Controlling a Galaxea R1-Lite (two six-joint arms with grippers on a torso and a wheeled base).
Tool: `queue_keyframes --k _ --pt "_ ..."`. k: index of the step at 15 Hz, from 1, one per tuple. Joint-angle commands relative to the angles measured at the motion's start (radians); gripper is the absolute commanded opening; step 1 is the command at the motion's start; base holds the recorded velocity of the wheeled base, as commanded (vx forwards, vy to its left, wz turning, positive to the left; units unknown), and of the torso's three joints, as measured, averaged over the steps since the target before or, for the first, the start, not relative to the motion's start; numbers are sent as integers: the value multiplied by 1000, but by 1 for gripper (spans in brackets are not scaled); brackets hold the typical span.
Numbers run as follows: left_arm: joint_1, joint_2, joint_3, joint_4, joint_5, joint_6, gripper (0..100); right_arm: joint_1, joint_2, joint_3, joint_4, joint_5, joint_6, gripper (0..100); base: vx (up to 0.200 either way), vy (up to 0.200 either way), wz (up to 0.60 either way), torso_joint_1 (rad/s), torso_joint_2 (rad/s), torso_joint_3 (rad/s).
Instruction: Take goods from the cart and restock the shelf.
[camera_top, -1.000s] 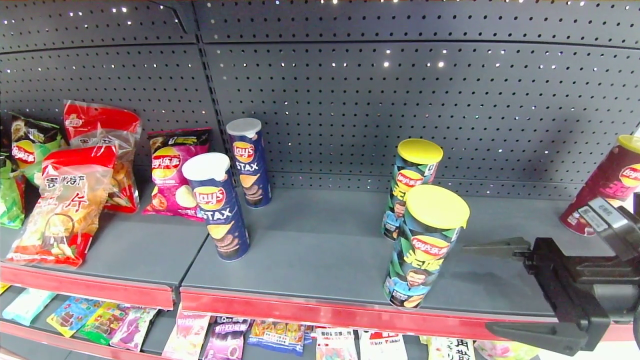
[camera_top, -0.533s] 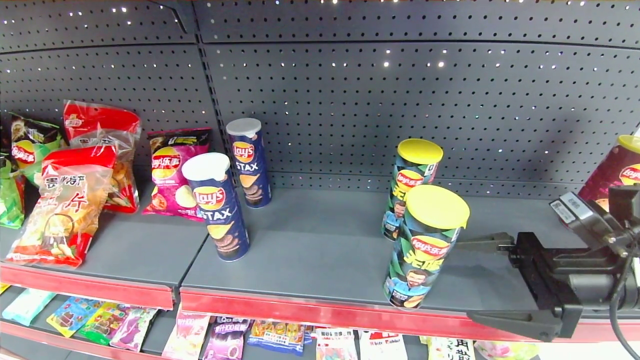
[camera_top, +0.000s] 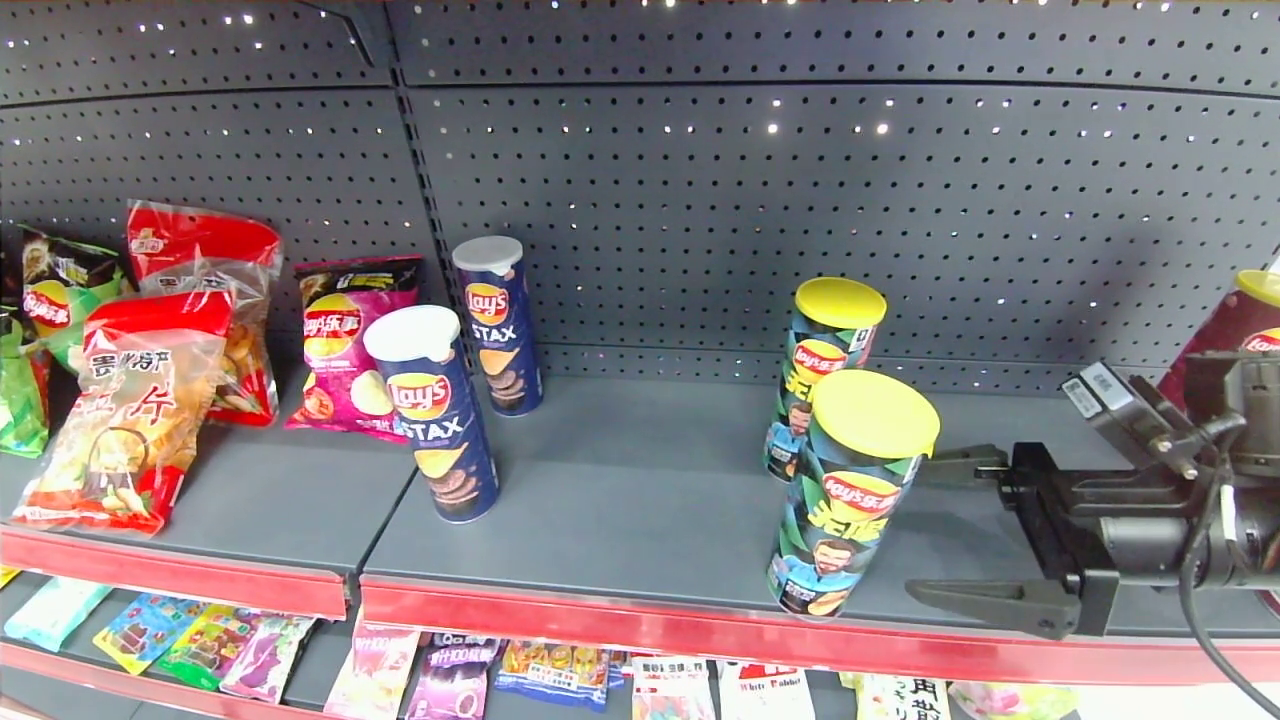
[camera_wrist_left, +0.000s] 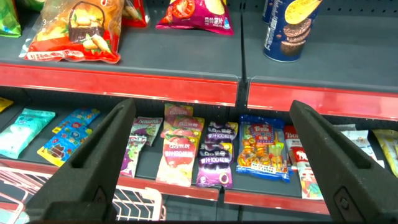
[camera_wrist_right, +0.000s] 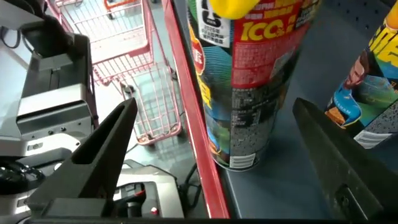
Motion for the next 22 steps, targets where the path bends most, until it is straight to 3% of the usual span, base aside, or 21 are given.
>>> queue_keyframes --k 1,10,13,22 --pt "1 1 0 1 0 0 100 2 17 -9 1 0 -2 100 0 0 0 0 0 0" --pt "1 1 0 -1 0 0 100 62 57 -79 1 -7 8 100 0 0 0 0 0 0" --pt "1 1 0 -1 0 0 100 108 72 -88 -1 -62 8 100 0 0 0 0 0 0" --pt "1 1 0 -1 0 0 100 136 103 -136 -2 -146 60 100 0 0 0 0 0 0"
